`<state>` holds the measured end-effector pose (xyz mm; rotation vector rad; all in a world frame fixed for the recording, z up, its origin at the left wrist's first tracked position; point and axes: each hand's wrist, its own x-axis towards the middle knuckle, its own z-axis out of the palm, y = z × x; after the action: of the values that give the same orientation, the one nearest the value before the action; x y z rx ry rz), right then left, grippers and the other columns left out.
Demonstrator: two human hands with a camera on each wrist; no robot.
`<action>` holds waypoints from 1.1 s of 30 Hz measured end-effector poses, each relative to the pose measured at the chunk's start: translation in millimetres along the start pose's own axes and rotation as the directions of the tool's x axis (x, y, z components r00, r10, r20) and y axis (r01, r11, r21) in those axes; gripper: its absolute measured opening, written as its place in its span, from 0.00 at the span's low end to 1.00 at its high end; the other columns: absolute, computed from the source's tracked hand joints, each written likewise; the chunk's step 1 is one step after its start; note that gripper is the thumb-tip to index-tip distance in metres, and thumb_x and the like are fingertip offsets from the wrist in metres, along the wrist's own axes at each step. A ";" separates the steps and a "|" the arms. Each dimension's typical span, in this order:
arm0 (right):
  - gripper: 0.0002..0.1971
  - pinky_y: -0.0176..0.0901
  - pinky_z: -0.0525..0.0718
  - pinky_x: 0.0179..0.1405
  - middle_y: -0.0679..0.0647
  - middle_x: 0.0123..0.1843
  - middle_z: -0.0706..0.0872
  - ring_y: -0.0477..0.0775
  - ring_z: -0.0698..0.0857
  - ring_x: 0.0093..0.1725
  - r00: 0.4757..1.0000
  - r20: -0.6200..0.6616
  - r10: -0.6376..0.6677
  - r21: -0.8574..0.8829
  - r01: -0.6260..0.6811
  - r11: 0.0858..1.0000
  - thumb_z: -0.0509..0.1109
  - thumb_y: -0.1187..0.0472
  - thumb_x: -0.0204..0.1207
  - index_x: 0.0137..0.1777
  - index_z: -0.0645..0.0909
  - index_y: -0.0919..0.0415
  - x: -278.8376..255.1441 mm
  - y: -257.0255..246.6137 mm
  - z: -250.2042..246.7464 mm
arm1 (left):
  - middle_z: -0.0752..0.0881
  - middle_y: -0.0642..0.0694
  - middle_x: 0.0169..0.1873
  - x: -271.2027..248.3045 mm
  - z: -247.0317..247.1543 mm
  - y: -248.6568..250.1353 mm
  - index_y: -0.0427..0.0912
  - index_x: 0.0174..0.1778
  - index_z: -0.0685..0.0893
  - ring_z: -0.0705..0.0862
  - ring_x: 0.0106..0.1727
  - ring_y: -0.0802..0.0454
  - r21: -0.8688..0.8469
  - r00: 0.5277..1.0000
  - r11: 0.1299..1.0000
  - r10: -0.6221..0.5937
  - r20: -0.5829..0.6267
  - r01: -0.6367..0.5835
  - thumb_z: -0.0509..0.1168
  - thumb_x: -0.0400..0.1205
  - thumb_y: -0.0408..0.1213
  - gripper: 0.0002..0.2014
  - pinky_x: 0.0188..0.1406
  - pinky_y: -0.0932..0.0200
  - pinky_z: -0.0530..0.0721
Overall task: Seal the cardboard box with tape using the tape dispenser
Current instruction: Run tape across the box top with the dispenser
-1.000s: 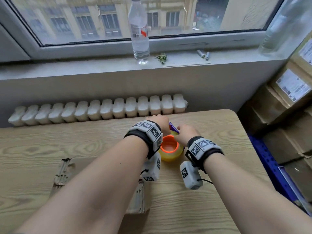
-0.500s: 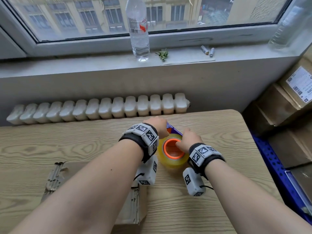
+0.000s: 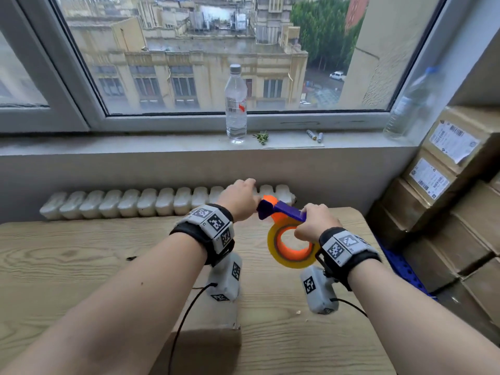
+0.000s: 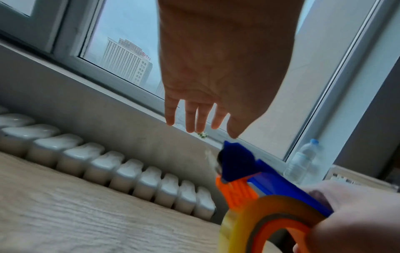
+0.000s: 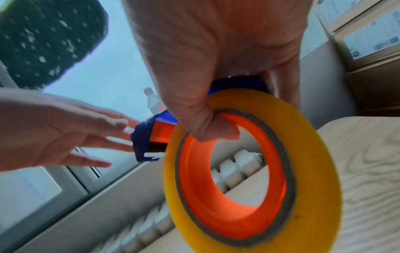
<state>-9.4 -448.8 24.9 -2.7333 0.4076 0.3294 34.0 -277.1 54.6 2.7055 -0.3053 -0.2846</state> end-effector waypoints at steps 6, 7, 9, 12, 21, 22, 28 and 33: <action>0.22 0.44 0.76 0.48 0.52 0.49 0.82 0.59 0.80 0.49 0.988 -0.111 -0.108 -0.003 0.109 0.994 0.69 0.62 0.65 0.60 0.73 0.51 -52.2 -35.7 -29.3 | 0.85 0.32 0.59 -50.9 -38.4 -32.9 0.29 0.59 0.82 0.81 0.63 0.37 -0.205 0.990 0.972 -0.129 -0.051 0.116 0.52 0.88 0.42 0.21 0.59 0.50 0.77; 0.23 0.43 0.76 0.48 0.51 0.48 0.81 0.58 0.80 0.48 0.983 -0.126 -0.130 -0.002 0.130 0.991 0.69 0.62 0.65 0.61 0.73 0.50 -59.7 -44.3 -31.7 | 0.87 0.34 0.52 -57.8 -43.2 -38.4 0.30 0.55 0.83 0.84 0.57 0.37 -0.300 0.990 0.946 -0.140 -0.029 0.125 0.51 0.88 0.43 0.21 0.55 0.51 0.79; 0.22 0.43 0.75 0.47 0.51 0.47 0.81 0.58 0.79 0.46 0.973 -0.158 -0.168 -0.001 0.170 0.985 0.70 0.62 0.65 0.61 0.72 0.51 -74.3 -61.1 -33.4 | 0.86 0.40 0.38 -71.9 -51.4 -46.8 0.33 0.45 0.82 0.86 0.40 0.44 -0.564 0.979 0.805 -0.204 0.026 0.182 0.51 0.88 0.45 0.21 0.41 0.55 0.80; 0.21 0.43 0.75 0.46 0.51 0.47 0.81 0.58 0.79 0.46 0.964 -0.171 -0.204 0.011 0.209 0.978 0.71 0.61 0.66 0.59 0.73 0.52 -94.0 -84.5 -28.7 | 0.82 0.43 0.31 -95.6 -63.4 -59.6 0.37 0.34 0.78 0.80 0.30 0.51 -0.711 0.958 0.662 -0.281 0.059 0.238 0.55 0.87 0.44 0.19 0.35 0.60 0.79; 0.19 0.44 0.75 0.45 0.52 0.50 0.82 0.57 0.78 0.47 0.949 -0.119 -0.293 -0.077 0.286 0.955 0.66 0.65 0.67 0.59 0.72 0.53 -136.0 -139.9 3.7 | 0.80 0.40 0.30 -157.9 -82.7 -123.8 0.32 0.41 0.80 0.77 0.27 0.51 -0.762 0.945 0.599 -0.323 0.051 0.246 0.60 0.82 0.25 0.06 0.25 0.66 0.81; 0.19 0.44 0.75 0.45 0.52 0.51 0.83 0.57 0.77 0.46 0.947 -0.114 -0.302 -0.086 0.293 0.952 0.66 0.65 0.67 0.59 0.72 0.53 -140.5 -144.9 5.5 | 0.80 0.40 0.31 -163.5 -82.2 -130.4 0.32 0.40 0.80 0.78 0.28 0.51 -0.762 0.948 0.600 -0.315 0.055 0.244 0.60 0.82 0.24 0.06 0.29 0.65 0.81; 0.18 0.43 0.70 0.44 0.51 0.50 0.82 0.57 0.78 0.50 0.944 -0.083 -0.319 -0.125 0.307 0.943 0.66 0.65 0.68 0.58 0.72 0.54 -158.0 -169.1 16.5 | 0.80 0.42 0.30 -183.1 -78.2 -161.4 0.36 0.33 0.78 0.81 0.26 0.55 -0.812 0.938 0.525 -0.339 0.075 0.254 0.62 0.82 0.26 0.10 0.38 0.61 0.83; 0.20 0.43 0.72 0.44 0.54 0.54 0.83 0.56 0.76 0.48 0.935 -0.051 -0.352 -0.124 0.344 0.931 0.67 0.65 0.67 0.60 0.72 0.54 -160.4 -183.9 29.3 | 0.81 0.44 0.32 -191.1 -74.7 -178.2 0.38 0.35 0.78 0.81 0.33 0.53 -0.828 0.927 0.488 -0.362 0.096 0.276 0.63 0.83 0.30 0.10 0.40 0.60 0.83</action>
<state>-105.1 -235.1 99.8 -2.8636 -0.0861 0.1616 -100.1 -41.9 77.8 1.7606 0.3276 -0.3049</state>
